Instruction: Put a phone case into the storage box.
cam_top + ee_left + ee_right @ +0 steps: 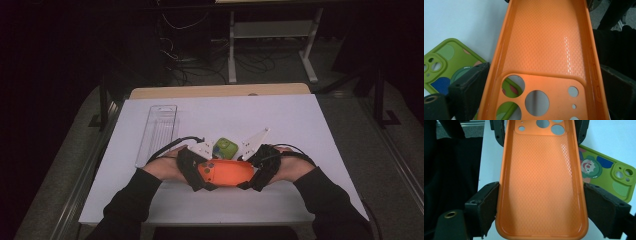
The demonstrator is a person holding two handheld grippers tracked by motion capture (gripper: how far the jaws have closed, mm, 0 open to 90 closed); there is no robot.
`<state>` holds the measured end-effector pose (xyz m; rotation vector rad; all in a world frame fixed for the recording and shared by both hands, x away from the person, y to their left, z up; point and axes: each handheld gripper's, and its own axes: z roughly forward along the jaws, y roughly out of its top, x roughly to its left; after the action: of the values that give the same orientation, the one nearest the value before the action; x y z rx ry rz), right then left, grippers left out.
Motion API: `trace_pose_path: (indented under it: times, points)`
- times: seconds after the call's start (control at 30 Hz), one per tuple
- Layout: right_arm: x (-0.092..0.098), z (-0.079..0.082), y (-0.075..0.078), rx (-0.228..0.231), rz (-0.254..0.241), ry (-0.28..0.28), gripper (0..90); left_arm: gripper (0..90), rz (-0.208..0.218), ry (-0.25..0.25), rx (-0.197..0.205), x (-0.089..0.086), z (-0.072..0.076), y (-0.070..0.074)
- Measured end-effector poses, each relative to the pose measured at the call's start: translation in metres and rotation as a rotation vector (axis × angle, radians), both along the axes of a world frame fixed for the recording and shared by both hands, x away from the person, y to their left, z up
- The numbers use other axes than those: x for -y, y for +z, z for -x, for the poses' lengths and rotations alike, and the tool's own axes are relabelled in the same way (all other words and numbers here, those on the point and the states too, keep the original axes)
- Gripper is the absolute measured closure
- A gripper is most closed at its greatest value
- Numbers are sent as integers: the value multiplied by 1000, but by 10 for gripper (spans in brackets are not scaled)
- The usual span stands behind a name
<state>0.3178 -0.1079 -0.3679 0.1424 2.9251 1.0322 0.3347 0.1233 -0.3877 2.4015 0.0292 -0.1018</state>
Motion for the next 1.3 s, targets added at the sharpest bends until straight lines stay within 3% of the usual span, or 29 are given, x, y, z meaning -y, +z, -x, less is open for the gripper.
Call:
trace_pose_path:
  times: [0.27,0.9,1.13,1.3]
  points:
    - [0,-1,0,3,-5,2,152,120,4,-10,2,-2,-1,-1]
    - [2,-3,0,-40,-17,0,147,157,19,-37,-25,-3,-2,0]
    - [8,-4,2,-56,-45,-23,78,159,32,-4,-23,-2,-3,2]
    - [17,-8,5,-29,-62,-78,59,159,19,49,-12,-4,-4,2]
